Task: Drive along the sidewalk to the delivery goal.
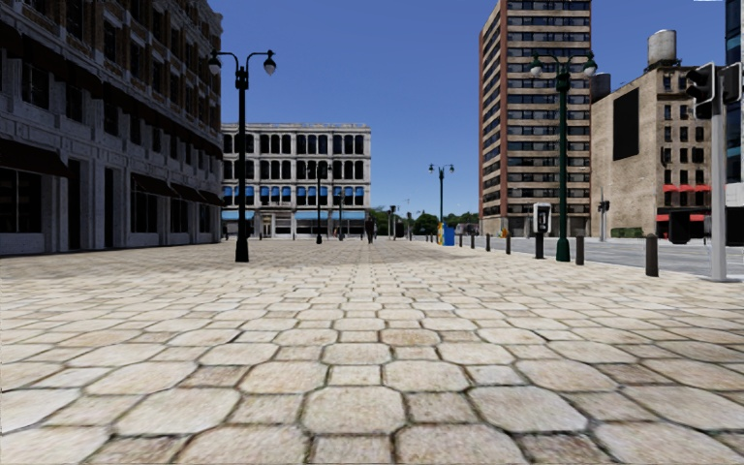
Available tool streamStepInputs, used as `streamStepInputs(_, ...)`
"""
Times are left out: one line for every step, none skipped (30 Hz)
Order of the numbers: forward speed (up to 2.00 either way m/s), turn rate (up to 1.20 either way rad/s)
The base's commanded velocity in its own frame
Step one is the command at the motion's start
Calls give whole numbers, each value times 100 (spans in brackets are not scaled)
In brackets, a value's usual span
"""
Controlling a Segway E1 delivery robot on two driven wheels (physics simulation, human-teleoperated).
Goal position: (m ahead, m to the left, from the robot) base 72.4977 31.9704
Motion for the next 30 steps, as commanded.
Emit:
streamStepInputs(200,-22)
streamStepInputs(200,-22)
streamStepInputs(200,-22)
streamStepInputs(200,-22)
streamStepInputs(200,-20)
streamStepInputs(200,-15)
streamStepInputs(200,-15)
streamStepInputs(200,-13)
streamStepInputs(200,-13)
streamStepInputs(200,-13)
streamStepInputs(200,-13)
streamStepInputs(200,-13)
streamStepInputs(200,-13)
streamStepInputs(200,-13)
streamStepInputs(200,-13)
streamStepInputs(200,-13)
streamStepInputs(200,-13)
streamStepInputs(200,-13)
streamStepInputs(200,-13)
streamStepInputs(200,-13)
streamStepInputs(200,-13)
streamStepInputs(200,-13)
streamStepInputs(200,-13)
streamStepInputs(200,-13)
streamStepInputs(200,-13)
streamStepInputs(200,-13)
streamStepInputs(200,0)
streamStepInputs(200,0)
streamStepInputs(200,0)
streamStepInputs(200,0)
